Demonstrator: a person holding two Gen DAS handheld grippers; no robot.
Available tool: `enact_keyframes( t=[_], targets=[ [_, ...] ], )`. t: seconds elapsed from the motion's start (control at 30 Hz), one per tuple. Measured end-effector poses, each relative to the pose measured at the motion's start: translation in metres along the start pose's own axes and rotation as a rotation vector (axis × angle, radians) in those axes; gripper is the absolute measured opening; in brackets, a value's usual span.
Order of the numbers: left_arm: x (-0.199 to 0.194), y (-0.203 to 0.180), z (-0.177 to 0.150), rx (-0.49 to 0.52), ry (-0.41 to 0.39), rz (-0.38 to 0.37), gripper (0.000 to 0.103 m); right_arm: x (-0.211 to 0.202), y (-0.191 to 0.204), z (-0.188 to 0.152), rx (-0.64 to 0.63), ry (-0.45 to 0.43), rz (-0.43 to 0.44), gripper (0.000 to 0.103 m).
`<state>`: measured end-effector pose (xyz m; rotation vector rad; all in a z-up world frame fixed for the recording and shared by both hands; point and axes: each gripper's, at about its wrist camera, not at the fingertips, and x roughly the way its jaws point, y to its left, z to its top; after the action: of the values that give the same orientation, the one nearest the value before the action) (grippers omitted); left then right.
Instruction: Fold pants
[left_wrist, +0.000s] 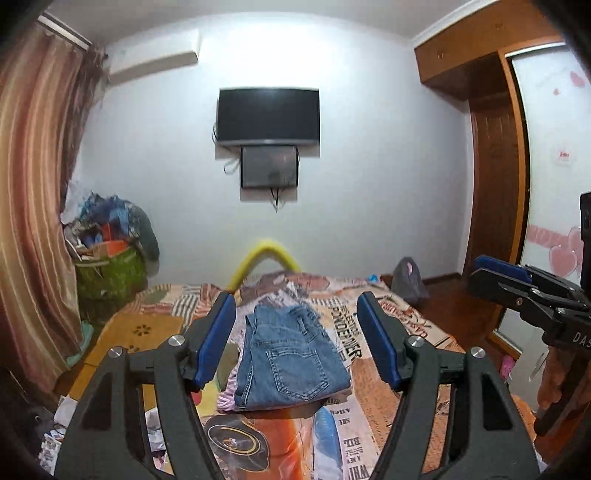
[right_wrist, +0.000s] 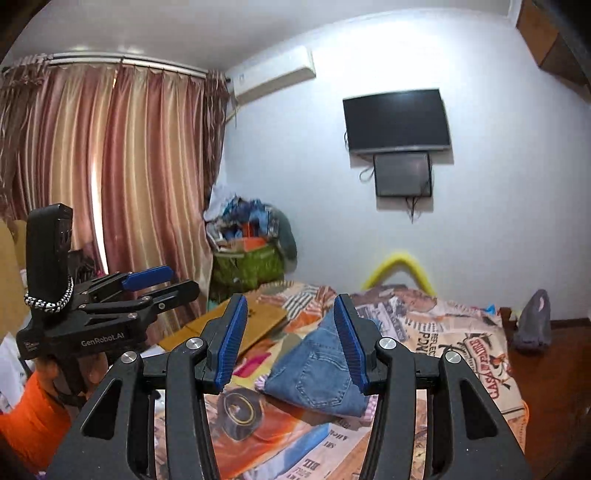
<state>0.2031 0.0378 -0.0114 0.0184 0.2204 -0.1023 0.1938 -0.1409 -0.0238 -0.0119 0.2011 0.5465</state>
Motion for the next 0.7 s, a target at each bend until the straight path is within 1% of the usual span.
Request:
enact_keyframes(
  t=[0.03, 0.1, 0.13, 0.2, 0.37, 0.4, 0.47, 0.53, 0.6, 0.7],
  targets=[
    [-0.009, -0.002, 0.000, 0.001, -0.014, 0.010, 0.068, -0.007, 0.003, 0.000, 0.009, -0.013, -0.001, 0.046],
    [-0.024, -0.004, -0.003, -0.006, -0.032, 0.019, 0.070, -0.014, 0.006, -0.002, 0.019, -0.030, -0.006, 0.053],
    [-0.028, -0.004, -0.005, -0.009, -0.034, 0.017, 0.072, -0.020, 0.010, -0.004, 0.018, -0.045, -0.024, 0.054],
    [-0.036, -0.006, -0.008, -0.014, -0.039, 0.020, 0.076, -0.024, 0.013, -0.007, 0.015, -0.058, -0.043, 0.060],
    [-0.053, -0.010, -0.019, -0.011, -0.063, 0.044, 0.096, -0.036, 0.021, -0.012, 0.019, -0.079, -0.080, 0.075],
    [-0.055, -0.010, -0.021, -0.019, -0.063, 0.043, 0.097, -0.040, 0.023, -0.012, 0.023, -0.080, -0.083, 0.080],
    [-0.059, -0.010, -0.024, -0.026, -0.063, 0.040, 0.102, -0.042, 0.025, -0.013, 0.037, -0.085, -0.090, 0.085],
    [-0.062, -0.009, -0.028, -0.031, -0.061, 0.035, 0.102, -0.040, 0.026, -0.015, 0.040, -0.083, -0.105, 0.086],
    [-0.062, -0.008, -0.031, -0.034, -0.056, 0.033, 0.102, -0.042, 0.028, -0.018, 0.037, -0.082, -0.120, 0.096],
    [-0.062, -0.009, -0.035, -0.036, -0.051, 0.033, 0.102, -0.043, 0.030, -0.022, 0.029, -0.083, -0.144, 0.100]
  ],
)
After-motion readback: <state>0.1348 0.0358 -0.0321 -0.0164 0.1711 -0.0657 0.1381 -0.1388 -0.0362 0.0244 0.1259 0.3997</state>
